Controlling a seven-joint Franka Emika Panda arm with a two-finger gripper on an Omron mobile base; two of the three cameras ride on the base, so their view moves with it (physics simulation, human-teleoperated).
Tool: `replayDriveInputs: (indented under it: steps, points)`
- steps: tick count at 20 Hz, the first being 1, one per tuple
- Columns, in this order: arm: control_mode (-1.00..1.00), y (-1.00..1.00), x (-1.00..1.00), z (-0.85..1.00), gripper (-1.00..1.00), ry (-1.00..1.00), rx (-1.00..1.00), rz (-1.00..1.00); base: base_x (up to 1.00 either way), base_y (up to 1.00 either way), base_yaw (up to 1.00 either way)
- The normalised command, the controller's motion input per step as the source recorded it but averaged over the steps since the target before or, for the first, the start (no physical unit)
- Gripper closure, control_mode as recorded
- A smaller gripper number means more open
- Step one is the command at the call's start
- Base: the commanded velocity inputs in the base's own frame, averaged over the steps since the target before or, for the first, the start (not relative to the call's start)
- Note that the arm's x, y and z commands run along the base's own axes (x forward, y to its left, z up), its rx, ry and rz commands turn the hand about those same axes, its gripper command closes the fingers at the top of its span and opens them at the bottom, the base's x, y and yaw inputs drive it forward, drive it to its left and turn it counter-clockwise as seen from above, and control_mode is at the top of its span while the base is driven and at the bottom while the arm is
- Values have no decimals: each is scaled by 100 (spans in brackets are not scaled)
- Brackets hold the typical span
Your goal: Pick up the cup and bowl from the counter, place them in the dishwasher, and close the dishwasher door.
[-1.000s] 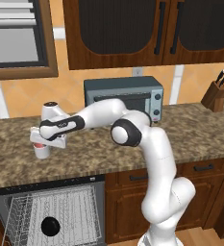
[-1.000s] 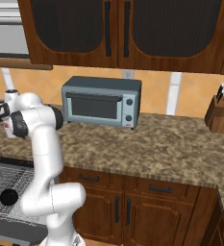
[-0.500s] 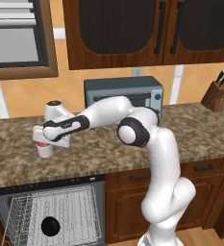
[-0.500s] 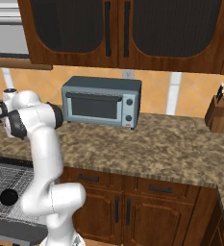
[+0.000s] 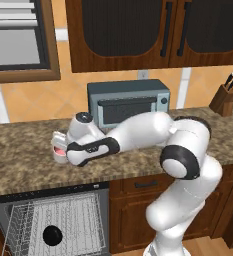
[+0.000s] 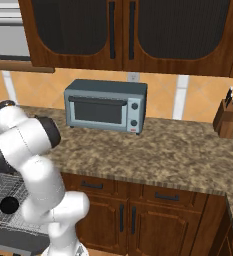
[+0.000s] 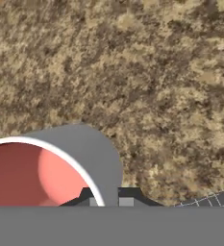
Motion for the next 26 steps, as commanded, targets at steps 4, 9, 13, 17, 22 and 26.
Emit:
replayDriveInputs:
  steps: [4,9,13,17,22,26]
  points:
    - [-100,-43,-100,60,100,-15,6,-10,0,0,0]
    - [-100,-4,-98,73,100,-5,-6,-12,0,0,0]
    - [-100,22,-62,72,100,21,-43,-2,0,0,0]
    - [-100,41,-29,22,100,40,-52,0,0,0,0]
    - [-100,1,-2,-44,100,23,-8,10,0,0,0]
    - [-100,0,0,-69,100,14,0,5,0,0,0]
